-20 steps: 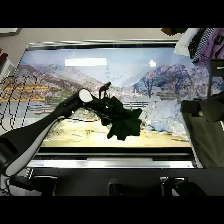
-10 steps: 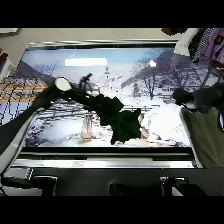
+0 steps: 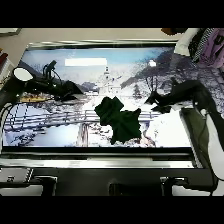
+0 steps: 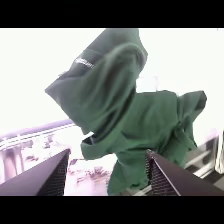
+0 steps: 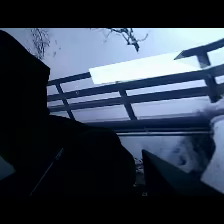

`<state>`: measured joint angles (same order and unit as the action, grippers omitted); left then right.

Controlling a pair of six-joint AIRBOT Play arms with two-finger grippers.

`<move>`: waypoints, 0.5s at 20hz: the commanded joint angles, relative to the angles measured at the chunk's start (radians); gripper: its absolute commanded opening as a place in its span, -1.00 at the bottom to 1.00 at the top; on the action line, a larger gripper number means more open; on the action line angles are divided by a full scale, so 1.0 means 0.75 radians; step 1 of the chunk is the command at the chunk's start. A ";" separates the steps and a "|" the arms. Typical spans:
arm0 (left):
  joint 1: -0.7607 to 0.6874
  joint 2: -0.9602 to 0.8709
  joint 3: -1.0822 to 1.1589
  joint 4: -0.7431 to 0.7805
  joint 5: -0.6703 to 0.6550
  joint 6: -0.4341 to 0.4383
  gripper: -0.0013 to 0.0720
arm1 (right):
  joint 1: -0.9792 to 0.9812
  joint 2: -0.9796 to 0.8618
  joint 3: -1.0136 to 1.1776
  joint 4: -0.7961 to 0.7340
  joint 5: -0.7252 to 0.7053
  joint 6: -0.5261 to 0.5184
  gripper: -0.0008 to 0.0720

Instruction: Fold the clothes and pants, and hang the long-sleeved shirts on hangers.

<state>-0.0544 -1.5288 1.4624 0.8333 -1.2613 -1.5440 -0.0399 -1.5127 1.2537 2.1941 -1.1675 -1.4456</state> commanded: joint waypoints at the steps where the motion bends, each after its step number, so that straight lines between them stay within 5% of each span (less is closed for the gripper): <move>1: 0.037 0.004 0.000 0.073 -0.008 0.006 0.54 | 0.147 -0.166 0.001 0.095 0.075 -0.038 0.52; 3: 0.038 0.004 0.000 0.186 -0.013 -0.001 0.54 | 0.194 -0.219 0.001 0.094 0.085 -0.031 0.21; 6: 0.037 0.004 -0.052 0.284 0.040 0.007 0.54 | 0.196 -0.215 0.001 0.067 0.114 -0.033 -0.88; 10: -0.012 -0.007 -0.293 0.046 0.360 0.154 0.53 | 0.196 -0.128 0.002 -0.045 0.089 -0.007 -0.90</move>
<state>-0.0422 -1.5284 1.3434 0.9634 -1.1500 -1.4975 0.1009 -1.6375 1.2537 2.2105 -1.0954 -1.4662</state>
